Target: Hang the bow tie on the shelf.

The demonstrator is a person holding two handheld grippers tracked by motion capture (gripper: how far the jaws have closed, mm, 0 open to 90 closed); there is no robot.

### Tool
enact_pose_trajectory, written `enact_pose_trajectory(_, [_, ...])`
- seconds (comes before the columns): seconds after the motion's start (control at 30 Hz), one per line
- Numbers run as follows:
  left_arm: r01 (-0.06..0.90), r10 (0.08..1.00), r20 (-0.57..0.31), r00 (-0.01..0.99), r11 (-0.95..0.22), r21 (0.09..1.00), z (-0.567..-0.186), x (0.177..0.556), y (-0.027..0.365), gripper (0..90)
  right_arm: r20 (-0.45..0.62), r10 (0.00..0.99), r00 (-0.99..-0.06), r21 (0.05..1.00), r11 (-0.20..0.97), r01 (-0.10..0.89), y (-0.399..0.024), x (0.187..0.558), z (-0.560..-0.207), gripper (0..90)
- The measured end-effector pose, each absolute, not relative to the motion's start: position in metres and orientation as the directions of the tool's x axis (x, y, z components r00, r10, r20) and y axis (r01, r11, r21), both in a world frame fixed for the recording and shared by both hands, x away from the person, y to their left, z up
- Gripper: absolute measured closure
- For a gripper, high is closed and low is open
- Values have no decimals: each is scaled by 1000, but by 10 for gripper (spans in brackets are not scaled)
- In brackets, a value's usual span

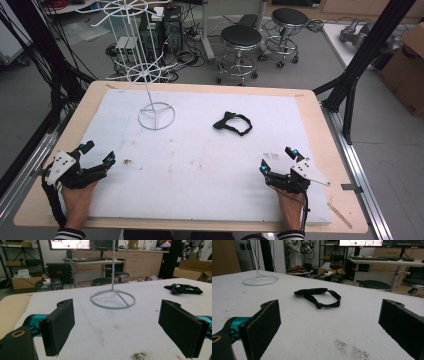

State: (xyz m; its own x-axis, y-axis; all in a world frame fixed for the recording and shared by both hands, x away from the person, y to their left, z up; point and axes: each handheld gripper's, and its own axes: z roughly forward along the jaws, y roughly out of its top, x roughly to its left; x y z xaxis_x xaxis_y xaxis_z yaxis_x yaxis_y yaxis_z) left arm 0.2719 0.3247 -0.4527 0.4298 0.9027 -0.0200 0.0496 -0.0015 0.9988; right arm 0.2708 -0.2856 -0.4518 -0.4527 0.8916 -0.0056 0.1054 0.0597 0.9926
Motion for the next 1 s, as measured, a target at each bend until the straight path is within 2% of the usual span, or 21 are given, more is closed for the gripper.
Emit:
enact_pose_trajectory(0.5, [51,903,-23,428,1,999,-453,272,325,141,9,894,-448,993,44,107,-287,271,-452,31])
enact_pose_trajectory(1.0, [50,903,-23,429,2,999,-453,272,325,141,-26,896,-443,991,80,103,-283,271,-451,31])
